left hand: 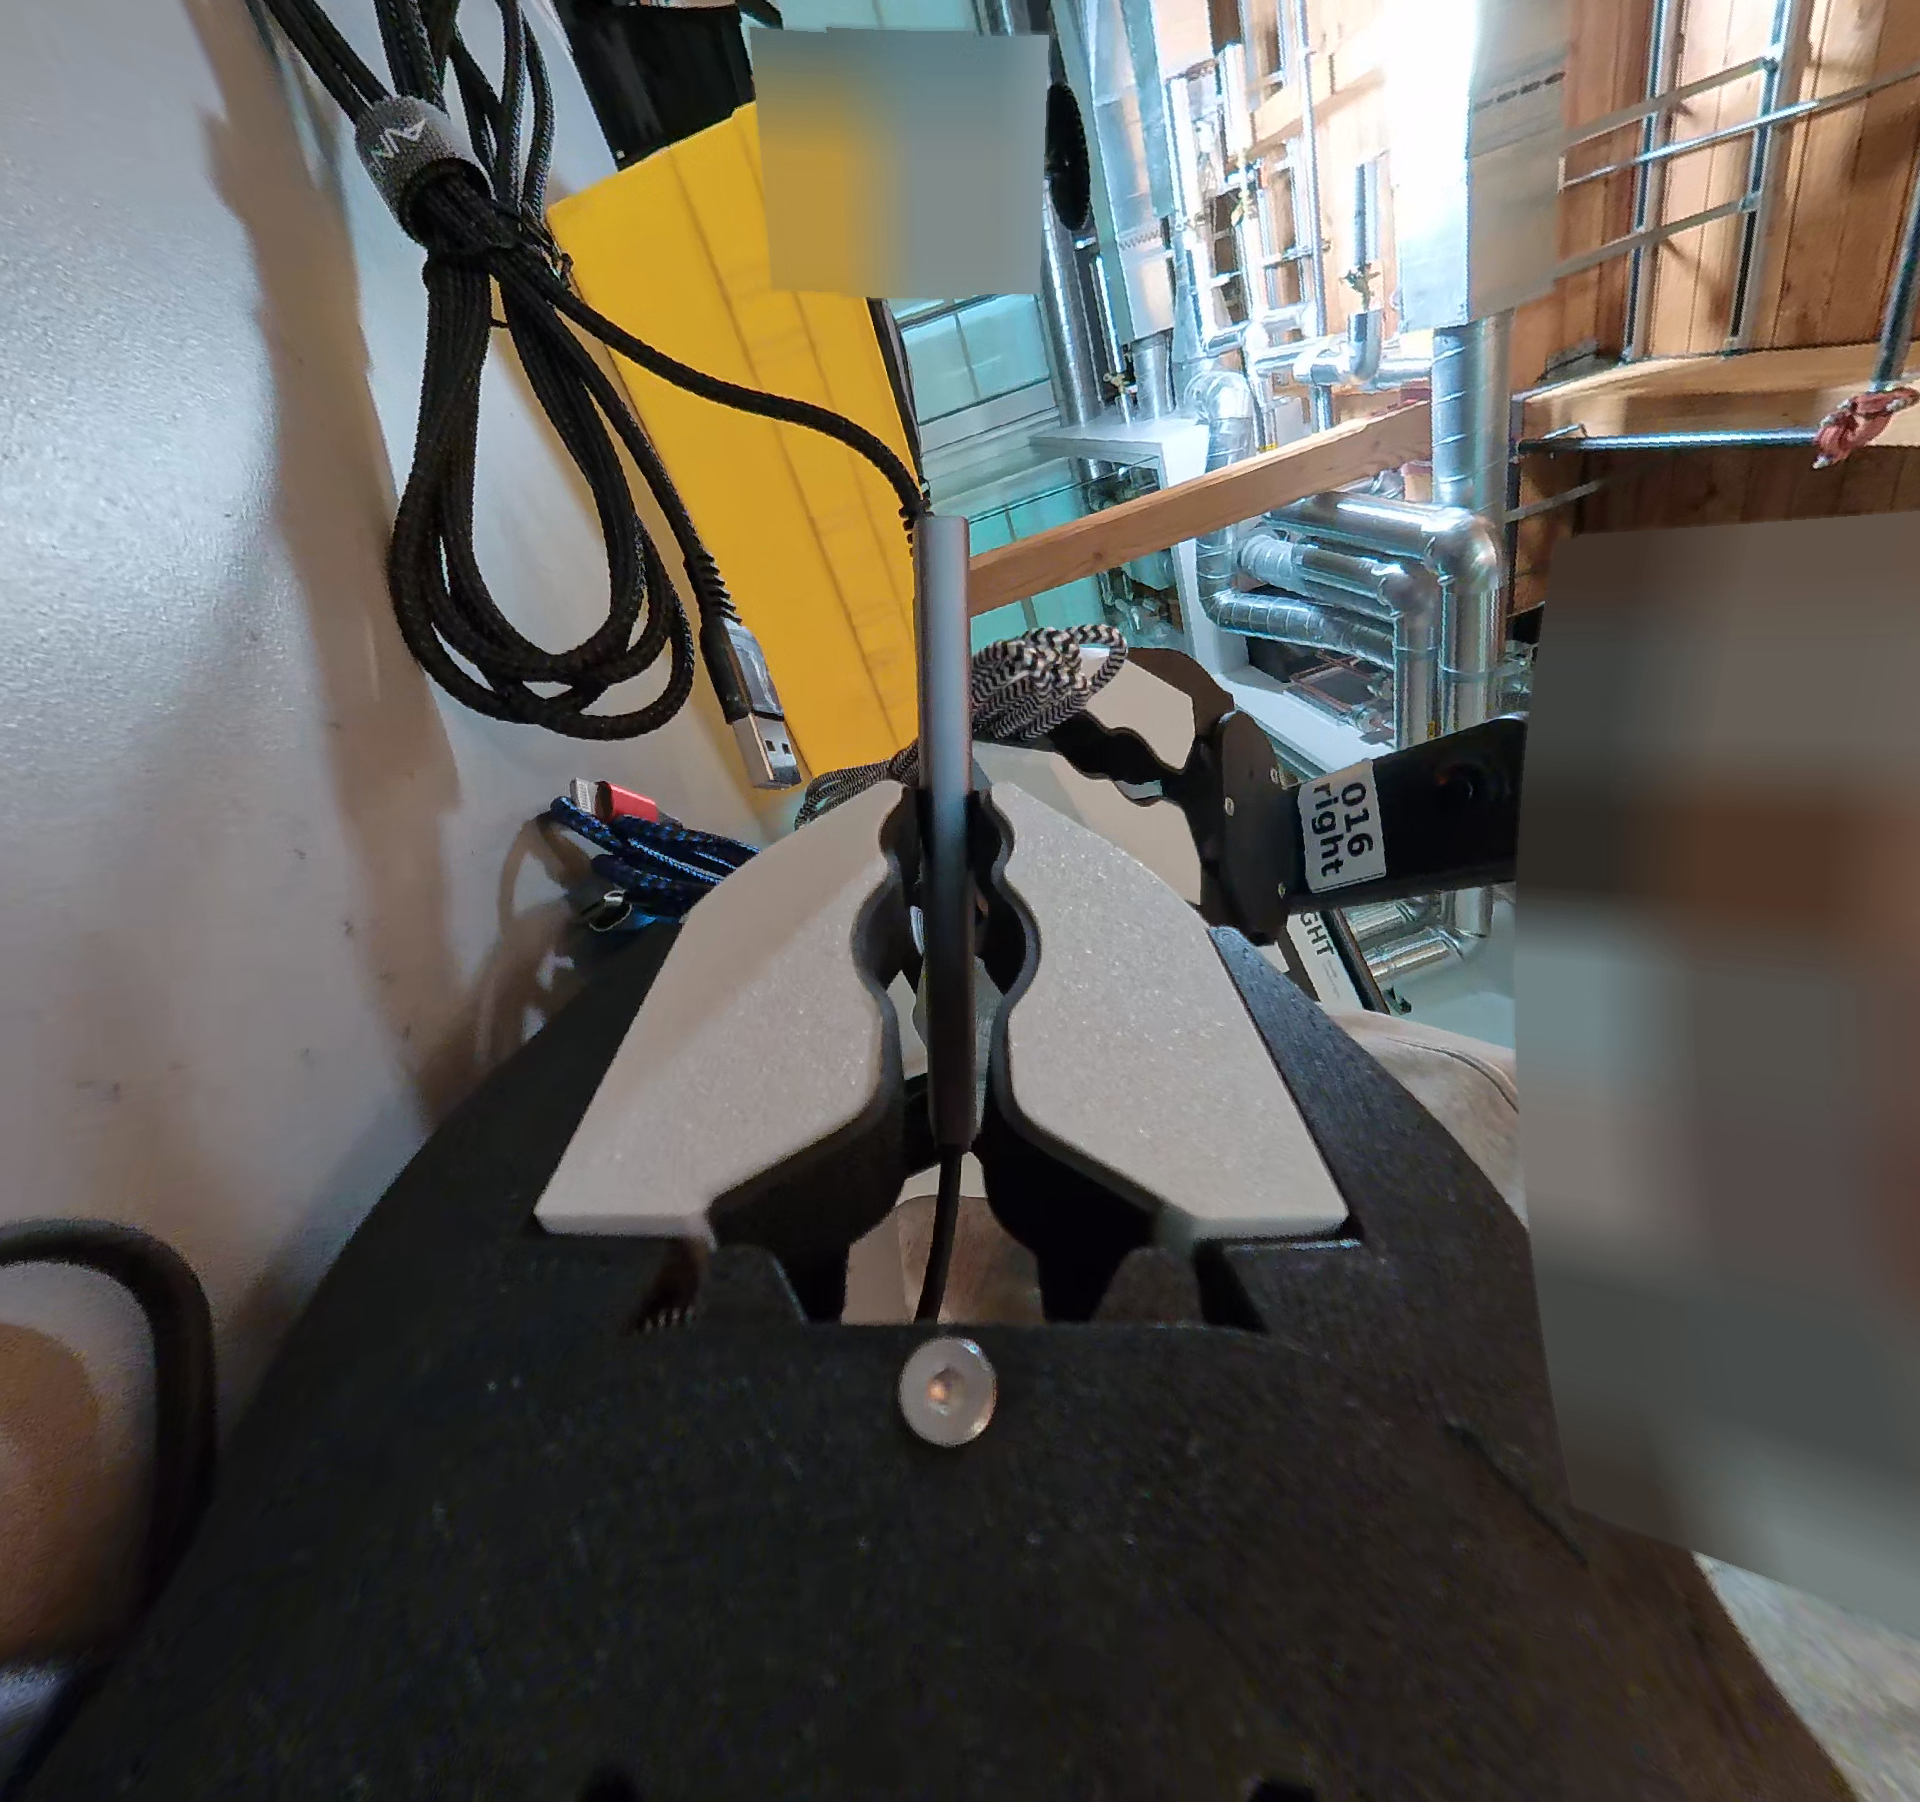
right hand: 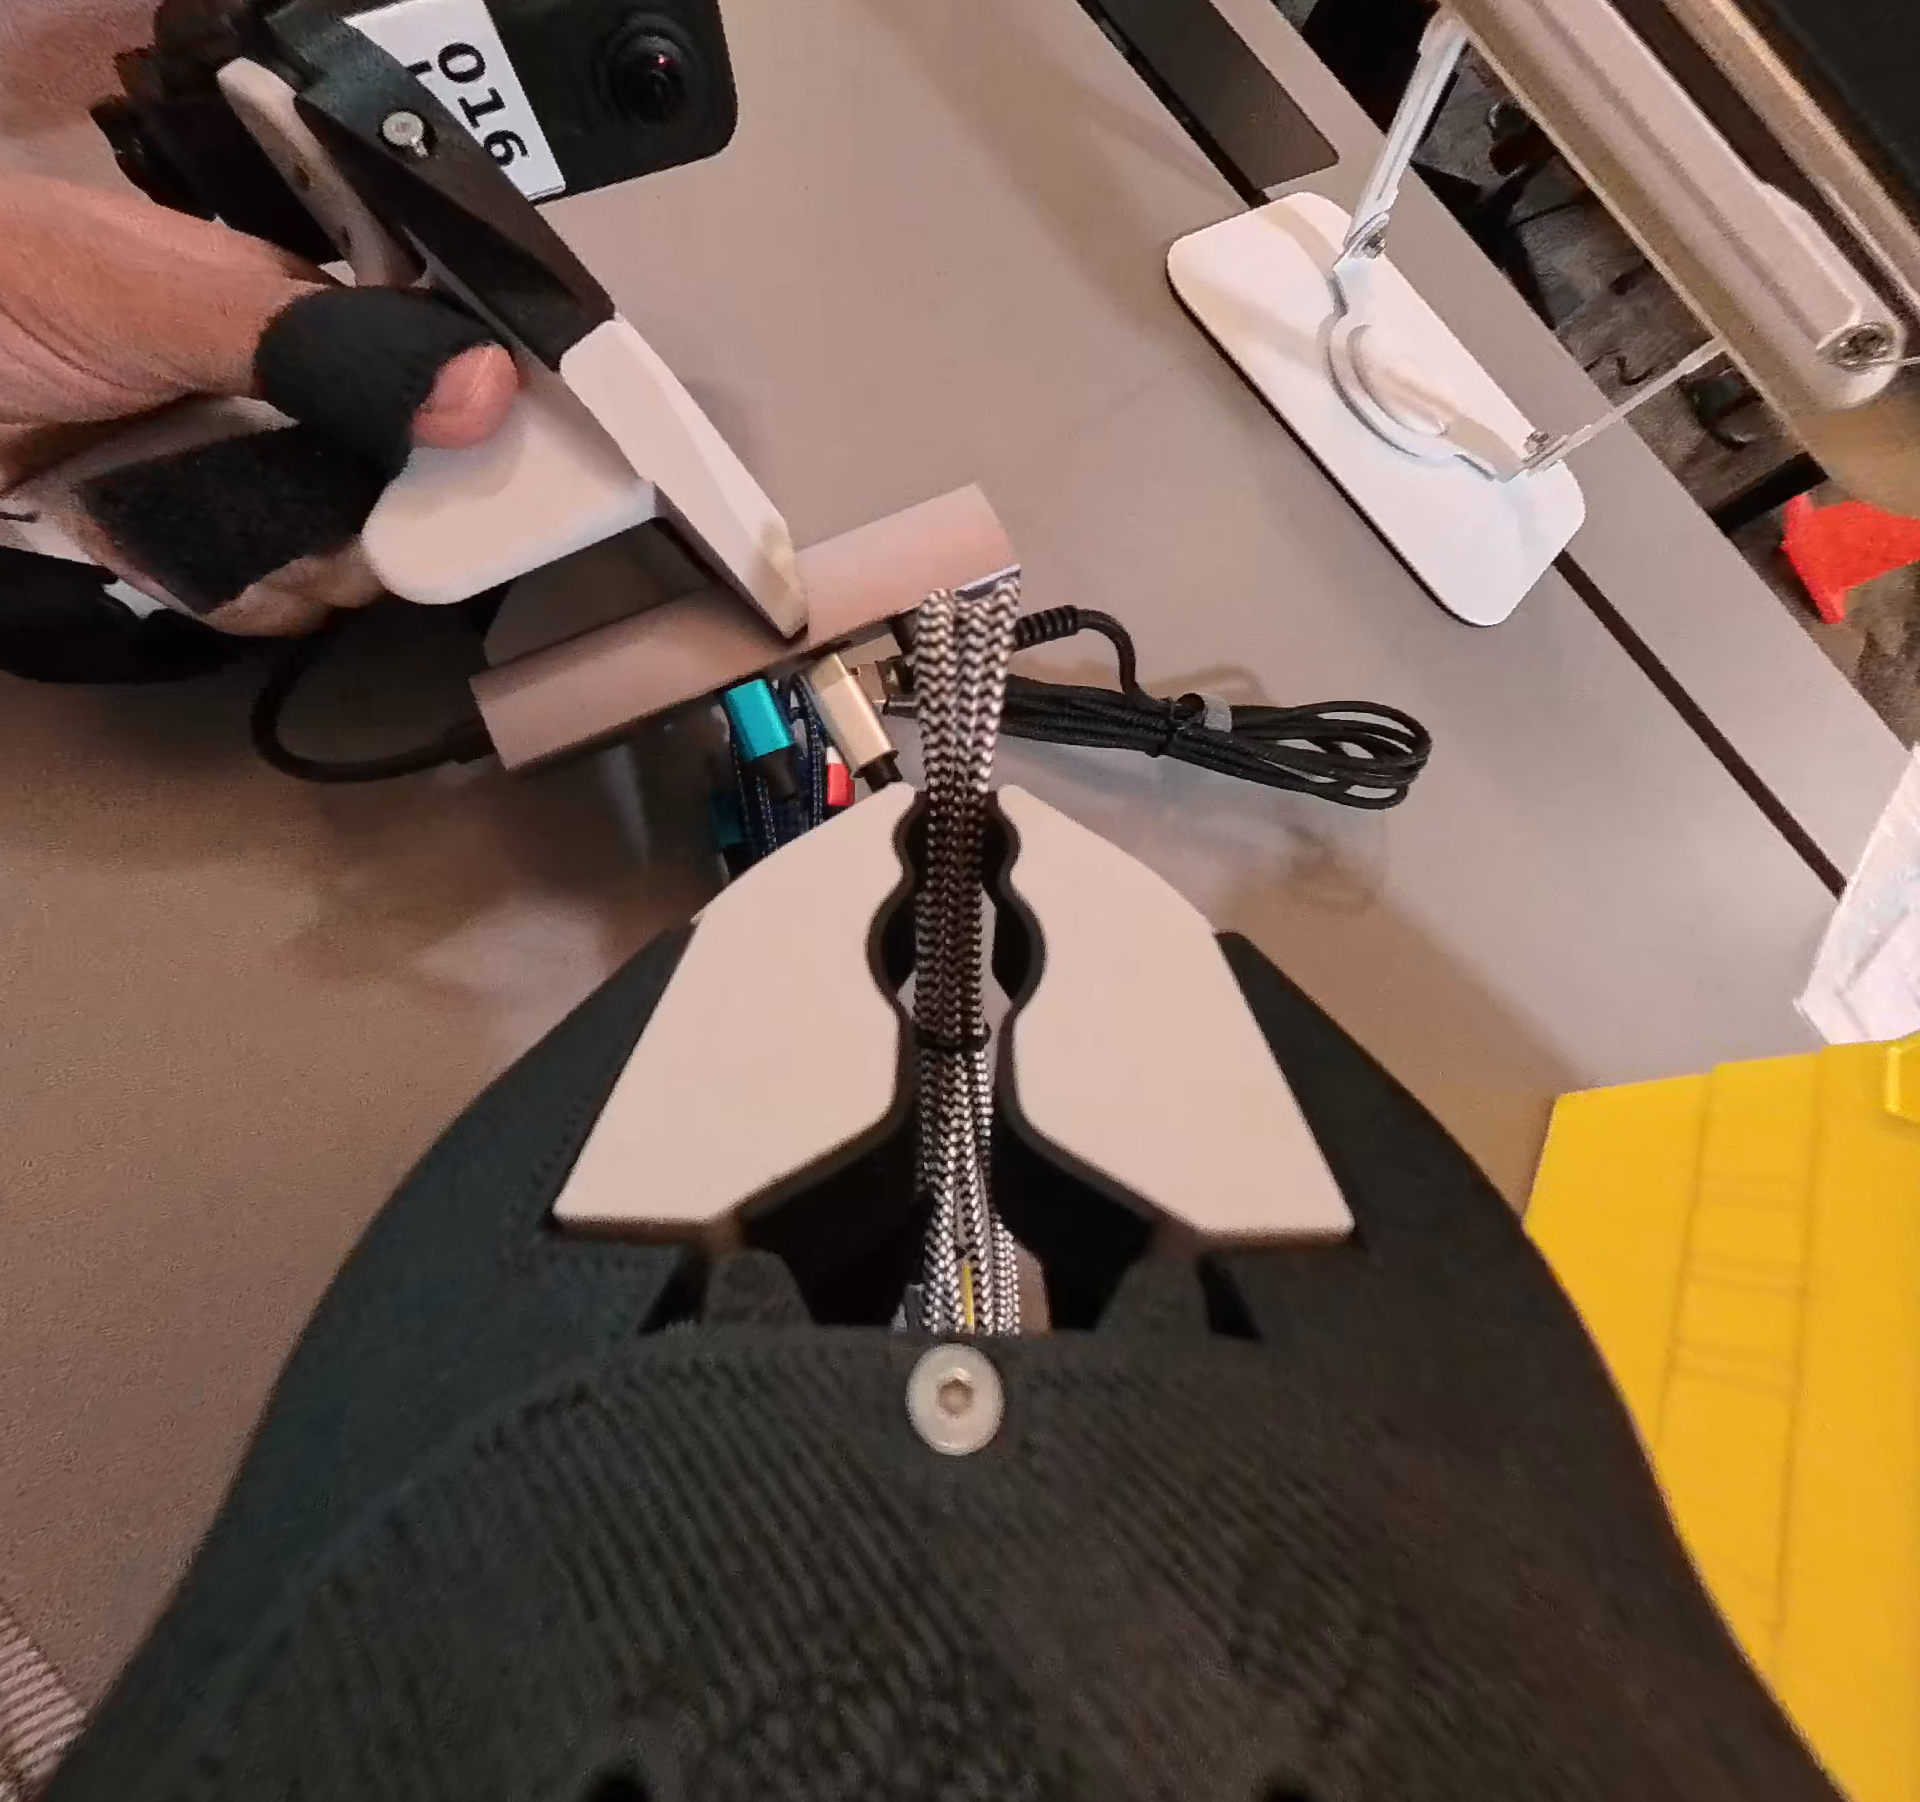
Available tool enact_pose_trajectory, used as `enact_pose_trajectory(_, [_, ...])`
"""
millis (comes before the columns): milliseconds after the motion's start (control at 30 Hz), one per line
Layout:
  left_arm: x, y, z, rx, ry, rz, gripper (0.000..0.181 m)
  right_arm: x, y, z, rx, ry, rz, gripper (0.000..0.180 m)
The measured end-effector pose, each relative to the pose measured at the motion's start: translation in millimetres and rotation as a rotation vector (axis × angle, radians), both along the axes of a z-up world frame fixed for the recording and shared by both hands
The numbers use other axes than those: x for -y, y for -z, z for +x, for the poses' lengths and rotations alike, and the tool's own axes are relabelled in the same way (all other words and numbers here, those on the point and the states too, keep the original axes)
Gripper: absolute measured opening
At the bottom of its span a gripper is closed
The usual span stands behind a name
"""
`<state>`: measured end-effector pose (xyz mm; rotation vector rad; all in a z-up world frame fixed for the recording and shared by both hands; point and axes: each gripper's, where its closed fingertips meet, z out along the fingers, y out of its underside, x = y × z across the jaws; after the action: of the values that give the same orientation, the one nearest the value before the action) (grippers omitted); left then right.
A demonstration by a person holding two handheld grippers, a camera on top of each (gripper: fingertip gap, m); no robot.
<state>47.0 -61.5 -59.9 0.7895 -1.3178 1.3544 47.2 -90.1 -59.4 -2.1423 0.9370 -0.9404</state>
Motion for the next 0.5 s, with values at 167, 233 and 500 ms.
enact_pose_trajectory(167, [0.0, -0.1, 0.0, 0.001, 0.0, -0.001, 0.009, -1.1, 0.1, 2.2, 0.014, 0.011, -0.005, 0.009])
enact_pose_trajectory(233, [0.0, -0.1, -0.1, 0.001, 0.001, -0.001, 0.009, -0.5, 0.2, 3.1, 0.018, 0.019, -0.004, 0.01])
enact_pose_trajectory(500, [0.1, -0.2, -0.5, 0.002, 0.003, -0.001, 0.009, -1.6, -0.8, 4.8, 0.018, 0.033, 0.031, 0.01])
